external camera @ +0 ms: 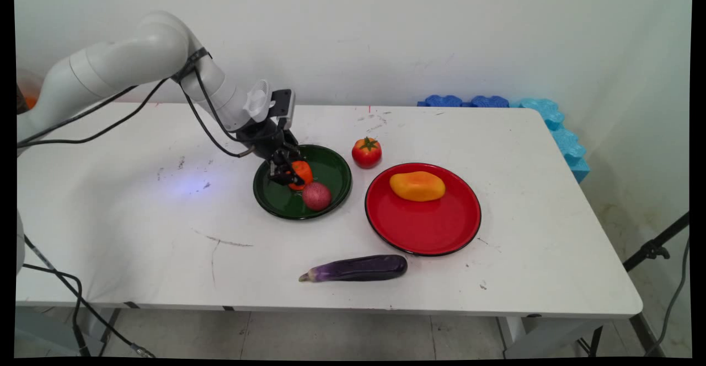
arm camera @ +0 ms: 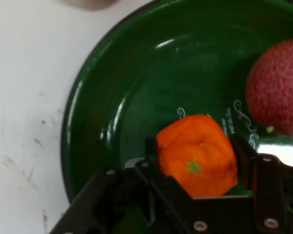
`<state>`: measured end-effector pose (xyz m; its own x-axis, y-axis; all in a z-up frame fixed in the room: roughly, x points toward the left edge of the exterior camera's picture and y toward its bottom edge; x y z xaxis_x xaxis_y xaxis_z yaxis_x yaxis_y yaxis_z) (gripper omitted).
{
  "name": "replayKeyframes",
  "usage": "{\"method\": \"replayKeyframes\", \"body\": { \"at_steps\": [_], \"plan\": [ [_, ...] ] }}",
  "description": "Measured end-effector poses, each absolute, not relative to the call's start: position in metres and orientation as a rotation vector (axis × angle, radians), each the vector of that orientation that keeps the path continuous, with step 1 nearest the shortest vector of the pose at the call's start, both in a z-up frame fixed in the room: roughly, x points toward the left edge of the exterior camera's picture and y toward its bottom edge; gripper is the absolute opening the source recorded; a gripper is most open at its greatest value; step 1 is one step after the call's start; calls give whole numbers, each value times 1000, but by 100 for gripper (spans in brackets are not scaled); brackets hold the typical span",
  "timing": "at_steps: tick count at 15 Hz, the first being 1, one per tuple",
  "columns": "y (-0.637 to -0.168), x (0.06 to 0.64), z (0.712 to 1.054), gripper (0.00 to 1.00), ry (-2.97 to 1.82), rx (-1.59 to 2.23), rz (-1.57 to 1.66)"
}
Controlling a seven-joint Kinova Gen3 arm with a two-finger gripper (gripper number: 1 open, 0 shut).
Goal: Place the picked object on the table
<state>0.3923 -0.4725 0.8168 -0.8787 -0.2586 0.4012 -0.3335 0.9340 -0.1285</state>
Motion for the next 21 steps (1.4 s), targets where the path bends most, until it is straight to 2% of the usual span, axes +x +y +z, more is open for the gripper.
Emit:
{"method": "replayKeyframes", "body": {
  "at_steps": [8, 13, 17, 21],
  "plan": [
    [-458, 376, 886, 0, -2589, 467, 327],
    [-420, 352, 920, 0, -2532, 446, 270],
    [-387, 337, 920, 0, -2516, 474, 195],
    [-366, 329, 902, 0, -2519, 502, 150]
  ]
}}
